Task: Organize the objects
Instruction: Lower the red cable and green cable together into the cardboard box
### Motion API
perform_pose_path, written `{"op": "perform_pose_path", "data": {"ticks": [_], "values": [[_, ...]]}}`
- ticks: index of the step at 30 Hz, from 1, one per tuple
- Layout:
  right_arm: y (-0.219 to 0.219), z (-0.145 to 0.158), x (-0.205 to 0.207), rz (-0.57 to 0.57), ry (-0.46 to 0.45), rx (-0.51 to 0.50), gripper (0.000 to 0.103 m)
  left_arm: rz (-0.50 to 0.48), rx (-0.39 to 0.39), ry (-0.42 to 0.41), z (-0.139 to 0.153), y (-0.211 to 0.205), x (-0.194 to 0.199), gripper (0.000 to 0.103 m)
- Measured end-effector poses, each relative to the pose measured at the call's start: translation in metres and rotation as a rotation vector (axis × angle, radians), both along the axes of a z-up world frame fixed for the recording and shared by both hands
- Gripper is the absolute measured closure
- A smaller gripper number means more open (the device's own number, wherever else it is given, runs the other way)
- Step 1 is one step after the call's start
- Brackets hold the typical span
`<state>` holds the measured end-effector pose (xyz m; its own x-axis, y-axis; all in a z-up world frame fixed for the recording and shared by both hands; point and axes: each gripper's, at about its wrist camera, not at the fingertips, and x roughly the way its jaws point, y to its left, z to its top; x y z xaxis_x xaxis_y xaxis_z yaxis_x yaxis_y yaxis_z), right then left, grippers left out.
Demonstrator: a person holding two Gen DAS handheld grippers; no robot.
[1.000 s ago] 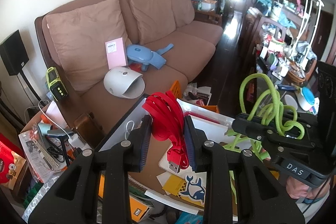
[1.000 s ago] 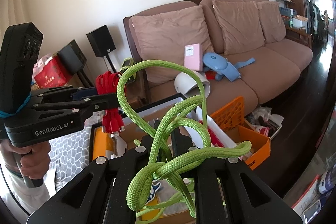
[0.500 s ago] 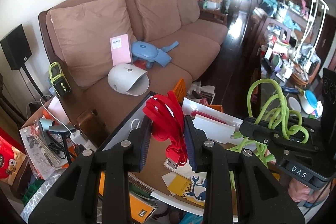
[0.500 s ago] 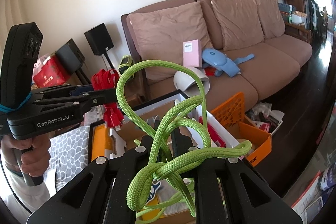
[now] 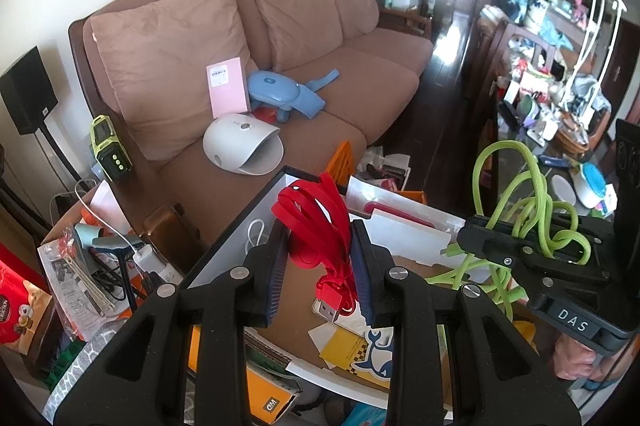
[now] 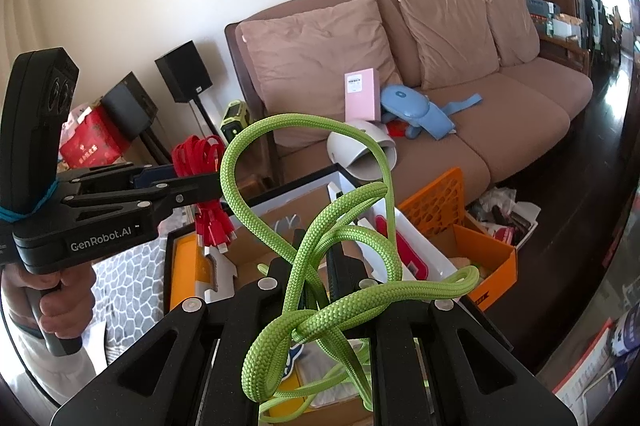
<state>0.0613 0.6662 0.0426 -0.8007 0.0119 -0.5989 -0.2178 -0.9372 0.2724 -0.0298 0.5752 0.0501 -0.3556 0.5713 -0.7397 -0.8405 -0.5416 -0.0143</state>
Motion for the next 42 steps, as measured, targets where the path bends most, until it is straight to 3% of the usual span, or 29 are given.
{"op": "perform_pose_path", "data": {"ticks": [18, 26, 42], "values": [[0.01, -0.007, 0.0, -0.02, -0.022, 0.0, 0.093, 0.008, -0.021, -0.018, -0.009, 0.003, -0.006, 0.075], [0.007, 0.006, 0.009, -0.032, 0.061, 0.022, 0.093, 0.019, -0.021, -0.02, -0.01, 0.0, -0.009, 0.075], [0.01, 0.003, 0.007, -0.094, 0.083, -0.006, 0.092, 0.008, -0.026, -0.016, -0.008, 0.0, -0.007, 0.075]]}}
